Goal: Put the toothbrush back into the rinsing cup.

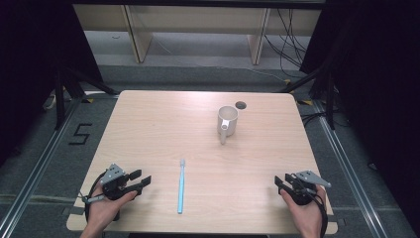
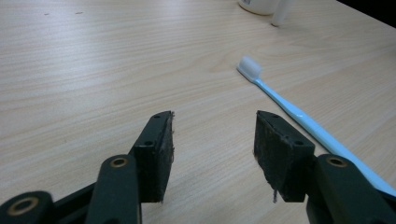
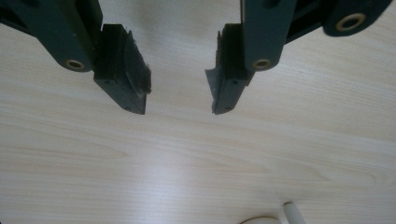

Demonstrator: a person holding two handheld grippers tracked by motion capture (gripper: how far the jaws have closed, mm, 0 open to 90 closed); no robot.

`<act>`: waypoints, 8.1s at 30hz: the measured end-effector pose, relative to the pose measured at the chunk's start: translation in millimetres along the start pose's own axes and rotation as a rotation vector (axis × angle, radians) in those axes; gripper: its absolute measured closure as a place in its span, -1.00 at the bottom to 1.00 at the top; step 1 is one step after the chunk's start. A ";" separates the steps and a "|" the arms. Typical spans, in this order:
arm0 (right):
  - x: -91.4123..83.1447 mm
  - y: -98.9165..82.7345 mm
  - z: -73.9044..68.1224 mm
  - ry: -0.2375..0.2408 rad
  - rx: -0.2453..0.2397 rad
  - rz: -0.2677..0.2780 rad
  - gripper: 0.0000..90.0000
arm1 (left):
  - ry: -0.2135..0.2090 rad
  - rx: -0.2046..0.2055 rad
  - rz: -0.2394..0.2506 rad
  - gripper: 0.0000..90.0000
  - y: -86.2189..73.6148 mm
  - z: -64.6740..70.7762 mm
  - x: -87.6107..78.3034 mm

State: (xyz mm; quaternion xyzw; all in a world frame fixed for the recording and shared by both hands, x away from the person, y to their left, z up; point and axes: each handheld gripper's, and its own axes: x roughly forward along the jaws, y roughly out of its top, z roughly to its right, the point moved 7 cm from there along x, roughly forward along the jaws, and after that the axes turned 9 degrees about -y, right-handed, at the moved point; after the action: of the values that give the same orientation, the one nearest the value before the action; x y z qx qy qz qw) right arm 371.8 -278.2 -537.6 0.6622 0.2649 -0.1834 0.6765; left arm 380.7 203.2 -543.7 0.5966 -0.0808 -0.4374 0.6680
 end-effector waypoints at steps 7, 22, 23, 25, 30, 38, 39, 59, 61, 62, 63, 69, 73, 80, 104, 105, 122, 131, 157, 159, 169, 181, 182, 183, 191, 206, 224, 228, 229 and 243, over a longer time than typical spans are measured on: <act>0.2 -1.3 0.2 0.005 -0.001 -0.010 0.22 | -0.002 -0.018 -0.007 -0.07 1.7 4.2 5.0; -0.9 3.5 2.6 -0.018 -0.041 -0.040 0.11 | -0.052 -0.024 -0.056 -0.14 6.4 28.6 14.8; -0.9 3.5 2.6 -0.018 -0.041 -0.040 0.11 | -0.052 -0.024 -0.056 -0.14 6.4 28.6 14.8; 0.4 3.4 -0.7 -0.004 -0.031 -0.047 0.11 | -0.063 -0.021 -0.068 -0.13 8.5 31.6 16.2; 0.0 5.1 -0.9 -0.006 -0.031 -0.044 0.09 | -0.074 -0.022 -0.086 -0.12 14.7 41.3 22.3; -0.1 6.0 -1.4 -0.023 -0.038 -0.052 0.06 | -0.103 0.035 -0.194 -0.10 16.4 59.3 42.7; -2.9 4.7 -4.3 -0.015 -0.011 -0.078 0.05 | -0.103 0.035 -0.194 -0.10 16.4 59.3 42.7; -3.1 11.1 -6.4 0.018 -0.028 -0.055 0.03 | -0.082 -0.010 -0.427 -0.03 20.4 76.0 77.9; -3.8 11.1 -6.9 0.029 -0.019 -0.056 0.03 | -0.066 -0.024 -0.486 0.05 20.4 76.1 78.5; -3.8 10.9 -6.7 0.028 -0.018 -0.057 0.03 | -0.048 -0.044 -0.553 0.06 19.9 76.3 78.7; -3.8 10.9 -6.7 0.028 -0.018 -0.057 0.03 | -0.048 -0.044 -0.553 0.08 19.9 76.3 78.7; -5.1 10.5 -5.6 0.022 -0.026 -0.062 0.03 | 0.003 -0.064 -0.678 0.12 21.6 76.6 81.7; -7.3 9.4 -8.4 0.018 0.025 -0.078 0.03 | 0.028 -0.134 -0.725 0.13 21.8 81.8 86.0; -6.2 9.2 -7.9 0.019 0.011 -0.077 0.02 | 0.061 -0.147 -0.801 0.19 26.3 82.1 94.7; -6.9 9.6 -2.1 -0.001 -0.030 -0.070 0.02 | 0.107 -0.187 -0.852 0.26 21.5 82.3 104.9; -6.9 9.6 -2.1 -0.001 -0.030 -0.070 0.02 | 0.107 -0.187 -0.852 0.26 21.5 82.3 104.9; -5.2 10.2 -4.2 0.034 -0.008 -0.056 0.02 | 0.111 -0.114 -0.883 0.51 20.6 82.3 104.7; -7.2 7.8 -6.7 0.022 0.018 -0.090 0.02 | 0.109 -0.070 -0.871 0.65 19.8 79.3 105.3; -5.1 6.3 -8.1 0.021 0.018 -0.090 0.02 | 0.021 0.036 -0.904 0.85 21.8 77.0 98.1; -3.8 7.3 -7.4 0.035 -0.002 -0.074 0.02 | 0.016 0.065 -0.893 0.85 26.4 75.8 96.3; -1.9 6.5 -8.1 0.031 -0.008 -0.076 0.02 | 0.023 0.101 -0.917 0.81 19.9 72.7 97.3; -4.9 5.6 -9.3 0.025 0.016 -0.094 0.02 | -0.013 0.137 -0.893 0.85 19.4 72.5 96.4; -4.8 5.5 -9.3 0.025 0.017 -0.095 0.02 | -0.020 0.129 -0.885 0.85 19.4 72.2 96.4; -4.6 5.4 -9.2 0.025 0.014 -0.094 0.02 | -0.026 0.125 -0.879 0.85 19.3 71.9 96.4; -2.1 5.3 -8.2 0.030 -0.010 -0.080 0.02 | -0.046 0.137 -0.825 0.85 24.9 72.3 92.3; -0.2 6.0 -15.3 0.044 -0.025 -0.059 0.02 | -0.115 0.172 -0.618 0.85 46.0 73.3 76.5; -1.4 12.6 -45.5 0.153 0.014 -0.038 0.05 | -0.153 0.180 -0.298 0.85 56.7 71.6 67.5; -0.9 16.3 -51.8 0.175 0.012 -0.015 0.05 | -0.166 0.179 -0.246 0.85 58.0 71.9 66.6; -3.8 16.0 -56.0 0.180 0.039 -0.042 0.05 | -0.163 0.174 -0.229 0.85 59.2 71.5 65.8; -0.7 37.7 -101.5 0.294 -0.002 0.031 0.12 | -0.180 0.174 -0.059 0.85 73.2 73.7 59.6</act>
State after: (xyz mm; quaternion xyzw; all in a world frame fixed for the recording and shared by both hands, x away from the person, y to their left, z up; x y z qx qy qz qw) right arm 382.2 -175.4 -505.4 0.6854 0.3507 -0.0738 0.6338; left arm 406.0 102.1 -484.5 0.6127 -0.1606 -0.5001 0.5905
